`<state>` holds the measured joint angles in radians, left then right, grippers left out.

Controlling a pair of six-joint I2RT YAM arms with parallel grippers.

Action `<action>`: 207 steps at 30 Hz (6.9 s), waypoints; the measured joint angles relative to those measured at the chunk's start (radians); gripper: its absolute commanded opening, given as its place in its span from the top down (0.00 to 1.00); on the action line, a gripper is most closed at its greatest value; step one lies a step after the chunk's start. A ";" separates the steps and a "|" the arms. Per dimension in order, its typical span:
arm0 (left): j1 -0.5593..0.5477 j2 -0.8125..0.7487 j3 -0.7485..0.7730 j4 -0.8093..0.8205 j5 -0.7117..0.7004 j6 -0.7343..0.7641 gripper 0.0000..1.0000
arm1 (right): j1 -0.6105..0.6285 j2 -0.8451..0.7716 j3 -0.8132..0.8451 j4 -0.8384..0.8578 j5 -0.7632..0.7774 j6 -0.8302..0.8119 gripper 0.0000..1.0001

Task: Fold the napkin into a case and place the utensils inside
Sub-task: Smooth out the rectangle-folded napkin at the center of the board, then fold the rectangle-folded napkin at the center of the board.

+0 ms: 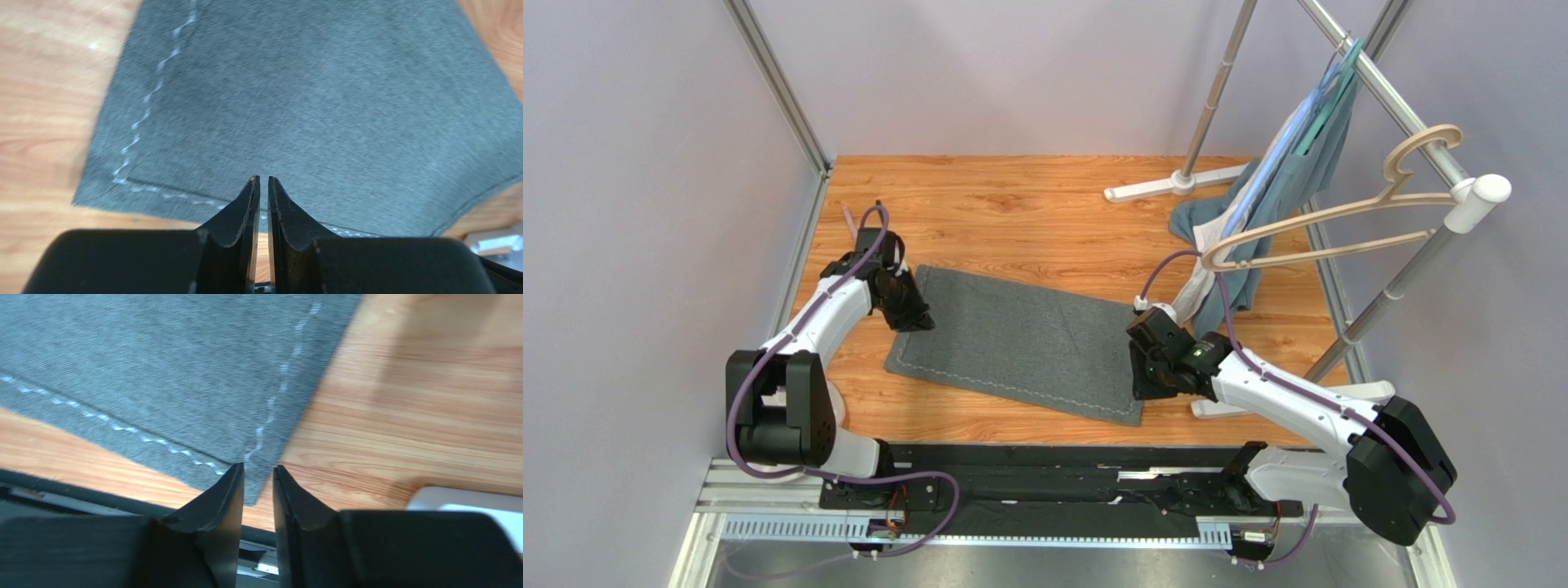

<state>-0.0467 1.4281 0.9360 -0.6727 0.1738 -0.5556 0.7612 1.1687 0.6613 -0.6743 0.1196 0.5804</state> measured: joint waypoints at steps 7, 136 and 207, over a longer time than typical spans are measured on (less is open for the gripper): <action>0.000 0.182 0.095 0.061 0.054 -0.012 0.89 | 0.024 0.045 -0.060 0.109 -0.095 0.031 0.91; -0.656 0.571 0.371 0.320 0.036 -0.456 0.84 | -0.183 0.319 0.505 0.050 -0.072 -0.204 1.00; -0.263 -0.052 -0.141 0.111 -0.107 -0.210 0.89 | 0.148 0.882 1.082 -0.052 -0.103 0.150 1.00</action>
<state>-0.3096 1.3758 0.7948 -0.5621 0.0669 -0.7658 0.9092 2.0502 1.7432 -0.7261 0.0162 0.7303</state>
